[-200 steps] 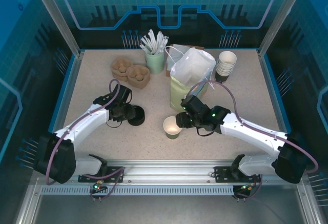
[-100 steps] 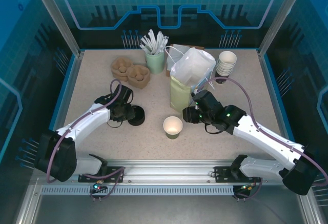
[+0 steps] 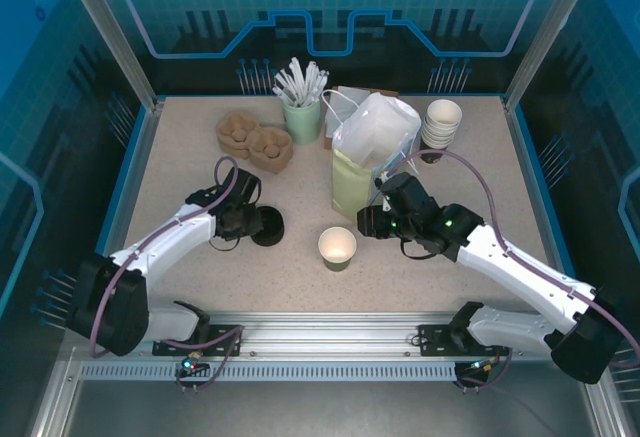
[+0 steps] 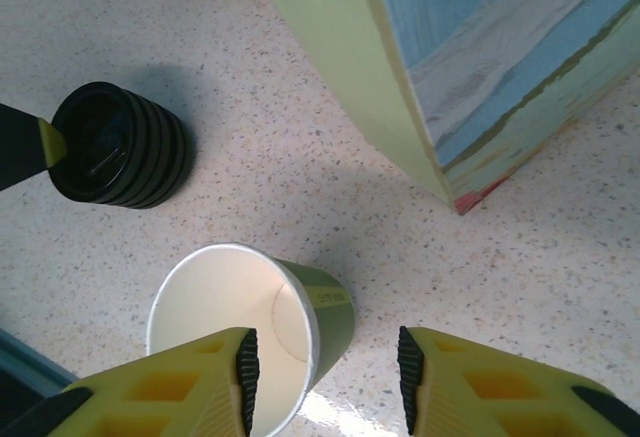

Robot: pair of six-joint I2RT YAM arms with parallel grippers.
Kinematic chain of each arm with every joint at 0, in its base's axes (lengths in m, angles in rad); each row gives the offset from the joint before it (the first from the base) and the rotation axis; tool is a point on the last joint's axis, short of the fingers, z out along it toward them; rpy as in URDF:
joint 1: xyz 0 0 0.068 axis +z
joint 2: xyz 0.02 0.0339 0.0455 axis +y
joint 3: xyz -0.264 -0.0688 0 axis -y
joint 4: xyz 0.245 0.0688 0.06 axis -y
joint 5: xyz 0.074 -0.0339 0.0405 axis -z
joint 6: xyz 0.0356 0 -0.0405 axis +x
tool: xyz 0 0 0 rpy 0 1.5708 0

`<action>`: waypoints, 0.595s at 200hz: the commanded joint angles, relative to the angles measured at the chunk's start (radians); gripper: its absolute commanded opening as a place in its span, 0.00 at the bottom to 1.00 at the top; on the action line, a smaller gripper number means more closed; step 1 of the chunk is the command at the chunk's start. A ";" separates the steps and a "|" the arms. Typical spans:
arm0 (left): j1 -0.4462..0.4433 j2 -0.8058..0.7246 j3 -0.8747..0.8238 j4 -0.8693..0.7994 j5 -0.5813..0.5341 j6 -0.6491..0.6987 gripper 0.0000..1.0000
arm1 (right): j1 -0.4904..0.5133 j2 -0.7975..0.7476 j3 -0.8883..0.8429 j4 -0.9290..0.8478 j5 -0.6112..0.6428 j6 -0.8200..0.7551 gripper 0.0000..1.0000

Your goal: Pack the takeout coffee

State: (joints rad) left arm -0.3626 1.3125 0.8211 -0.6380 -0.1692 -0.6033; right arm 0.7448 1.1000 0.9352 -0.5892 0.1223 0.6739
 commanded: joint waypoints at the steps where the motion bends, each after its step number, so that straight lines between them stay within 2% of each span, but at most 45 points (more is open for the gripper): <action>1: -0.013 -0.043 -0.023 0.006 -0.024 -0.021 0.18 | -0.009 0.011 -0.003 0.038 -0.049 0.013 0.43; 79: -0.018 -0.119 0.023 -0.090 -0.028 -0.016 0.17 | -0.005 0.029 0.061 0.049 -0.121 0.063 0.41; 119: -0.079 -0.156 0.135 -0.223 -0.038 -0.003 0.15 | 0.031 0.021 0.140 0.014 -0.123 0.061 0.41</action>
State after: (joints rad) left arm -0.3988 1.1908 0.8669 -0.7479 -0.1883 -0.6037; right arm 0.7513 1.1297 1.0016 -0.5537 0.0174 0.7246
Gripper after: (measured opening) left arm 0.155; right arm 0.411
